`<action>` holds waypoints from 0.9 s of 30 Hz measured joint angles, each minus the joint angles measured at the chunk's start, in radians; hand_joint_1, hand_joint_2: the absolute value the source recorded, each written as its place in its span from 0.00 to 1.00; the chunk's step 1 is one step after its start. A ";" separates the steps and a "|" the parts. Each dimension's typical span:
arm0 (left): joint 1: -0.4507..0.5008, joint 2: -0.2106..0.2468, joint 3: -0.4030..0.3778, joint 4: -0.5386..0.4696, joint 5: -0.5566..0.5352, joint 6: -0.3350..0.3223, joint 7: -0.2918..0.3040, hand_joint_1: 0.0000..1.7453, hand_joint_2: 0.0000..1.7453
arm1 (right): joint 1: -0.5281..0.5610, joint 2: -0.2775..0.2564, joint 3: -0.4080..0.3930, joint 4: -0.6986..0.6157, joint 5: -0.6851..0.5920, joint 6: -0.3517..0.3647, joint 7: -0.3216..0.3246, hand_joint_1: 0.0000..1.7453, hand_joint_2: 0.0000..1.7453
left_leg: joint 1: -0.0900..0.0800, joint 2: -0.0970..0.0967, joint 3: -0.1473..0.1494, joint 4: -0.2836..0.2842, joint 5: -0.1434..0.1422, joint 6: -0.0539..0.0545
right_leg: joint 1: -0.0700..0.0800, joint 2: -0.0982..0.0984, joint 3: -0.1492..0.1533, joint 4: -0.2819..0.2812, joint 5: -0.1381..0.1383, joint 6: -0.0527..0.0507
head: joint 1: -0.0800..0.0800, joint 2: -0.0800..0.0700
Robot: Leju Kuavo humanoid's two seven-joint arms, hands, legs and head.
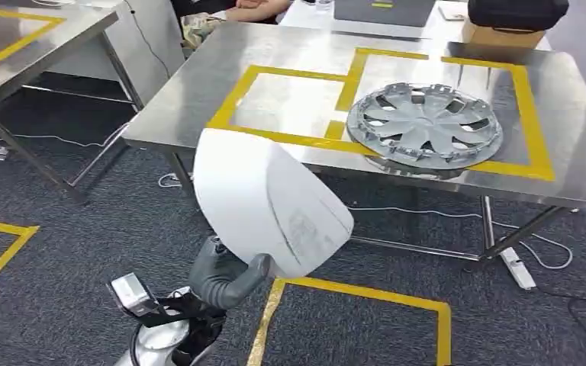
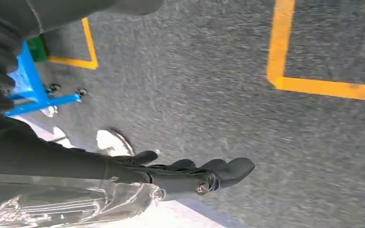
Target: Take the parts from the cabinet and place them on the table.
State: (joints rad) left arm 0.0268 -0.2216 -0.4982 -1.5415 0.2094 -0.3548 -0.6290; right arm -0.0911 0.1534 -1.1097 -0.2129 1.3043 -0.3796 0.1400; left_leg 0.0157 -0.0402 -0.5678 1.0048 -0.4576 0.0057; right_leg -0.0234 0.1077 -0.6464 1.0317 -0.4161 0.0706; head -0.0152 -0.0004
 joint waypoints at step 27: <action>0.002 0.000 0.007 0.000 -0.010 0.014 0.005 1.00 1.00 | -0.007 0.000 -0.010 0.000 0.022 -0.071 0.006 0.00 1.00 | -0.011 0.021 -0.002 0.009 -0.012 -0.021 | 0.007 -0.020 0.009 -0.003 0.009 -0.018 | -0.001 0.000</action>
State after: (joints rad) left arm 0.0287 -0.2213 -0.4913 -1.5415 0.1991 -0.3406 -0.6245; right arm -0.0983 0.1530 -1.1196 -0.2129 1.3264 -0.4505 0.1461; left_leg 0.0050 -0.0191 -0.5699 1.0139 -0.4700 -0.0153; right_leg -0.0164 0.0878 -0.6370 1.0292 -0.4069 0.0530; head -0.0164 -0.0004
